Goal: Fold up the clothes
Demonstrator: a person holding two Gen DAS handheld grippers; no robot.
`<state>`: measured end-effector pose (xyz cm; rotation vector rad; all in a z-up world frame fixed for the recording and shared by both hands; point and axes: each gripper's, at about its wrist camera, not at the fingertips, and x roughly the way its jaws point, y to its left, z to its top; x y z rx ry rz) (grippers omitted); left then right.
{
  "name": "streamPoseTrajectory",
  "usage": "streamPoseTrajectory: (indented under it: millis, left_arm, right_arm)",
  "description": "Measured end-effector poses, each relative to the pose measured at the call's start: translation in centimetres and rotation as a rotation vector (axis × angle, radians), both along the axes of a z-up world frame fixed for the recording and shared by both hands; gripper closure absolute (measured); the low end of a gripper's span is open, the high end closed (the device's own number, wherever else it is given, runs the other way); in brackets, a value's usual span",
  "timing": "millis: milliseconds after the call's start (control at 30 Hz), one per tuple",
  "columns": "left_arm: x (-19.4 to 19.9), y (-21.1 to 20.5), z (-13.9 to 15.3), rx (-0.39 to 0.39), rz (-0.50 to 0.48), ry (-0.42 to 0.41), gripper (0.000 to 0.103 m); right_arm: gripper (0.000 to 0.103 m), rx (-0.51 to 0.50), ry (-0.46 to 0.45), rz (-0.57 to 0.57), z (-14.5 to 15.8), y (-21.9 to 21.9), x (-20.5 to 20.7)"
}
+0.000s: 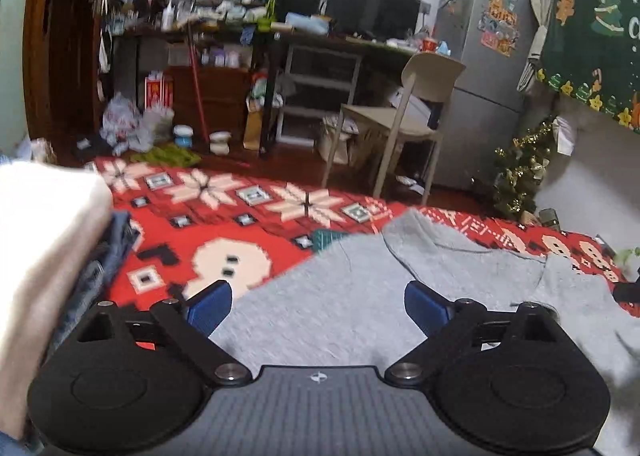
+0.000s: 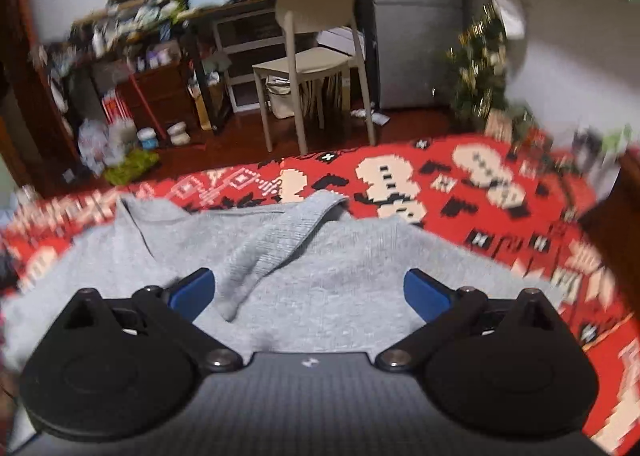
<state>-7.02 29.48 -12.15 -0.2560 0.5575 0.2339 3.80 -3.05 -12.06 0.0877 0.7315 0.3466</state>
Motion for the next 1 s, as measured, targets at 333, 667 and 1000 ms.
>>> streamPoseTrajectory:
  millis: [333,667,1000]
  left_arm:
    - [0.0,-0.1,-1.0,-0.061,-0.061,0.001,0.010]
    - [0.3,1.0,-1.7,-0.102,-0.024,0.006,0.009]
    - [0.0,2.3,-1.7,-0.071,0.099,0.030,0.009]
  right_arm:
    - [0.074,0.348,0.203,-0.081,-4.1,-1.5,6.2]
    - [0.073,0.492,0.266,-0.169,-8.0,-1.6,10.2]
    - [0.099,0.530,0.261,-0.137,-8.2,-0.4,10.7]
